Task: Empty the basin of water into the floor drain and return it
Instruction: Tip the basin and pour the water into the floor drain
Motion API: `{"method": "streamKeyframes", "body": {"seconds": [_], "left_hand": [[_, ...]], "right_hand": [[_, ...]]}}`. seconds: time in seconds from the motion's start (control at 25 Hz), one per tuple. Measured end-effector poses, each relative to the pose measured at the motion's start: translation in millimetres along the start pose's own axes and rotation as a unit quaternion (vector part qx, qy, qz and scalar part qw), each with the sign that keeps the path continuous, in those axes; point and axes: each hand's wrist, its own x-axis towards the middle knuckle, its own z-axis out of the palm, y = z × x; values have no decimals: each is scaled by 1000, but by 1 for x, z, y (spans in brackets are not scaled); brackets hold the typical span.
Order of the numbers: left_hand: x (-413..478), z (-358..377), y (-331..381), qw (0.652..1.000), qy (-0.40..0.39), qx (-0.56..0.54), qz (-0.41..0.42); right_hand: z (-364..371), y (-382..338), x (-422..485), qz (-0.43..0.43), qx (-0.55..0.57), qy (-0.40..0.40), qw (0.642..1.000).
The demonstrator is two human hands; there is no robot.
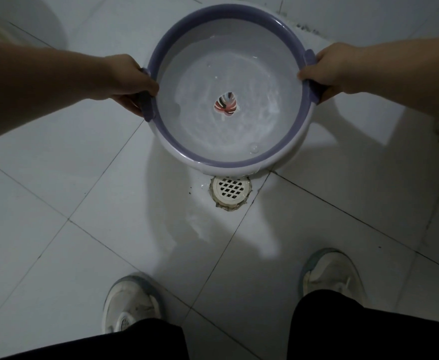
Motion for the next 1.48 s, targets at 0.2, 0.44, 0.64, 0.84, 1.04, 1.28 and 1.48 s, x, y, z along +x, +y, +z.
{"method": "streamKeyframes", "body": {"seconds": [0.2,0.44,0.64,0.84,1.04,1.28,1.48], "left_hand": [[2,-1,-3,1000,-5,-6,3],[1,-2,-4,1000,-10,-12,12],[0,-4,-5,1000,-18,-17,16],[0,-4,-6,1000,-18,-17,15],[-1,-3,-5,1000,-15,-18,12],[0,-2,-9,1000,-23,-4,5],[1,-6,-8,1000,-22,4,5]], "right_hand": [[-1,0,1,3,-8,1,1000],[-1,0,1,-3,-15,4,1000],[-2,-2,1,7,7,-5,1000],[-1,-3,1,16,10,4,1000],[-2,-1,2,12,-1,0,1000],[-2,-2,1,12,-14,-8,1000],[-1,-3,-1,7,3,-11,1000]]}}
